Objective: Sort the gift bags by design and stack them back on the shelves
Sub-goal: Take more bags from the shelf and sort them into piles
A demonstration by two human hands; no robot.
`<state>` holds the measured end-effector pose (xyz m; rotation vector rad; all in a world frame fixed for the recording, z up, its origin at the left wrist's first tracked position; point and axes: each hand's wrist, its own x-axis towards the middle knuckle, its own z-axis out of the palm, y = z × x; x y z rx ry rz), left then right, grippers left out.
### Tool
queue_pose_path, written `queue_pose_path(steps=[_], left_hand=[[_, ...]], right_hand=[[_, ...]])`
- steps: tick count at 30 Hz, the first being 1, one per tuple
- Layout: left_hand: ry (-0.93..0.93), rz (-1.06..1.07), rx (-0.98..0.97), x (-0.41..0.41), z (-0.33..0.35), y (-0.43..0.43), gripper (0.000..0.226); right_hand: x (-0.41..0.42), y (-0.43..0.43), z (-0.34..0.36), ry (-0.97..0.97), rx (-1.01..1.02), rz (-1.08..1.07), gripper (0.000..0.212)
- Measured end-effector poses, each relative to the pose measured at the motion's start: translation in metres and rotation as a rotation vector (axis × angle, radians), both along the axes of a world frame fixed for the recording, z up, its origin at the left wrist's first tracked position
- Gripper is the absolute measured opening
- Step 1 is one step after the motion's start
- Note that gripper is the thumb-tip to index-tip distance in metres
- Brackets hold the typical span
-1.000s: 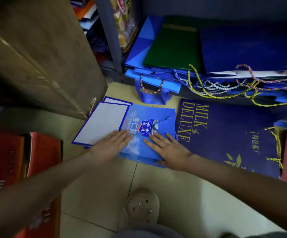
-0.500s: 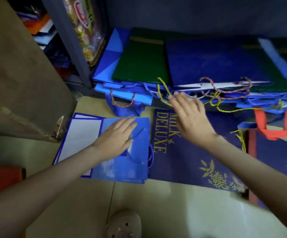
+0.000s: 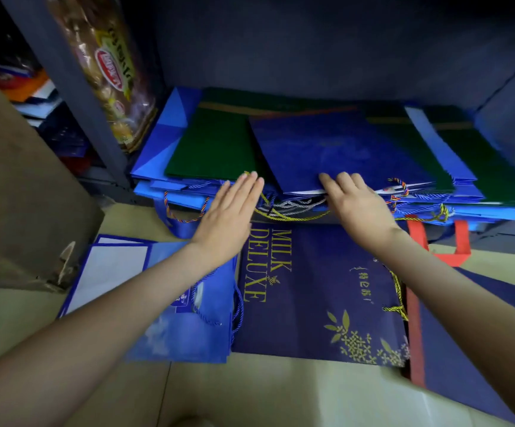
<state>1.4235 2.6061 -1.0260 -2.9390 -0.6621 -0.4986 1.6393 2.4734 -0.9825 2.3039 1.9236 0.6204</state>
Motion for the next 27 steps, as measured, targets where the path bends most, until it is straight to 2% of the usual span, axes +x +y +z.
queue_pose_path(steps=[3, 7, 8, 10, 11, 12, 13, 14, 16, 18, 20, 22, 25, 27], left_hand=[[-0.024, 0.045, 0.008, 0.011, 0.006, 0.002, 0.096], [0.001, -0.014, 0.039, 0.035, 0.020, 0.000, 0.100], [0.029, -0.066, 0.057, 0.043, 0.021, -0.003, 0.096], [0.045, -0.204, 0.109, 0.058, 0.017, -0.015, 0.069], [0.038, -0.252, 0.121, 0.064, 0.014, -0.023, 0.057], [0.034, -0.276, 0.130, 0.069, 0.013, -0.034, 0.053], [0.026, -0.288, 0.140, 0.074, 0.013, -0.046, 0.052], [0.004, -0.295, 0.159, 0.079, 0.015, -0.059, 0.050], [-0.057, -0.328, 0.201, 0.089, 0.023, -0.088, 0.047], [-0.088, -0.360, 0.233, 0.101, 0.036, -0.119, 0.044], [-0.101, -0.374, 0.221, 0.111, 0.051, -0.146, 0.043], [-0.118, -0.377, 0.187, 0.117, 0.063, -0.161, 0.042], [-0.122, -0.409, 0.195, 0.119, 0.071, -0.168, 0.042], [-0.096, -0.439, 0.197, 0.119, 0.077, -0.173, 0.046]], right_hand=[[0.016, -0.040, 0.012, 0.144, 0.116, 0.178, 0.044], [0.046, -0.108, 0.024, 0.301, 0.033, 0.338, 0.036], [0.052, -0.123, 0.025, 0.332, -0.021, 0.309, 0.037], [0.061, -0.149, 0.027, 0.409, -0.158, 0.181, 0.040], [0.064, -0.158, 0.029, 0.477, -0.219, 0.090, 0.051], [0.064, -0.162, 0.037, 0.561, -0.256, -0.025, 0.064], [0.062, -0.164, 0.049, 0.667, -0.270, -0.143, 0.067], [0.056, -0.162, 0.063, 0.720, -0.241, -0.228, 0.059], [0.041, -0.156, 0.089, 0.667, -0.167, -0.258, 0.040], [0.014, -0.146, 0.101, 0.542, -0.291, -0.223, 0.059], [-0.013, -0.135, 0.091, 0.425, -0.365, -0.284, 0.075], [-0.023, -0.133, 0.072, 0.308, -0.273, -0.344, 0.066], [-0.009, -0.153, 0.049, 0.157, -0.018, -0.315, 0.048], [-0.004, -0.170, 0.048, 0.125, 0.015, -0.312, 0.053]])
